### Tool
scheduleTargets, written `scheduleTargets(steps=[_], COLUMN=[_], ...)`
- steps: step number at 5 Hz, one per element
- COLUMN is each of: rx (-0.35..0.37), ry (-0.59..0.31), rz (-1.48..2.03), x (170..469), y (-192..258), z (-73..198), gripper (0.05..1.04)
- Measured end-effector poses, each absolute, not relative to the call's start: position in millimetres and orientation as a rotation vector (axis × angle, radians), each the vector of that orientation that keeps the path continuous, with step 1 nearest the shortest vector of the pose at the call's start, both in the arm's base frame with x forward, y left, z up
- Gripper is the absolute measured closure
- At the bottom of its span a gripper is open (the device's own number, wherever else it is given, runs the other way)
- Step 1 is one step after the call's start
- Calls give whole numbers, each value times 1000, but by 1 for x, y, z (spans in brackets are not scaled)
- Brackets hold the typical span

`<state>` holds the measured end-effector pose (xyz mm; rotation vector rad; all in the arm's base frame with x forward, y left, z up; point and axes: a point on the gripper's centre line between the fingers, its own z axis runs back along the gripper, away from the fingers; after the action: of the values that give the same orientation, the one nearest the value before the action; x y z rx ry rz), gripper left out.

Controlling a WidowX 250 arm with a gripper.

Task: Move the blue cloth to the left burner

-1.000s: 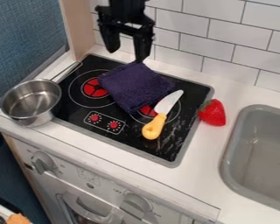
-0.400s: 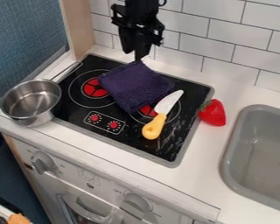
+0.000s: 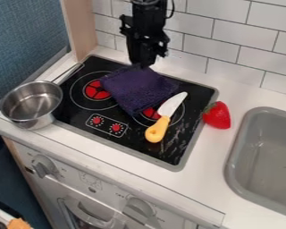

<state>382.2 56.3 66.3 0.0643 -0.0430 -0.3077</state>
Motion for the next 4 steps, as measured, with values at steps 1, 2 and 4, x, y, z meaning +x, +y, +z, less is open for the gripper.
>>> scheduleTargets(steps=[1,2,4], rx=[57,72,105], ry=[-27,-54,0], rz=[-306,-287,-331], x=[382,390,400], y=[62,63,57], z=[55,42,23], gripper=[292,83,83])
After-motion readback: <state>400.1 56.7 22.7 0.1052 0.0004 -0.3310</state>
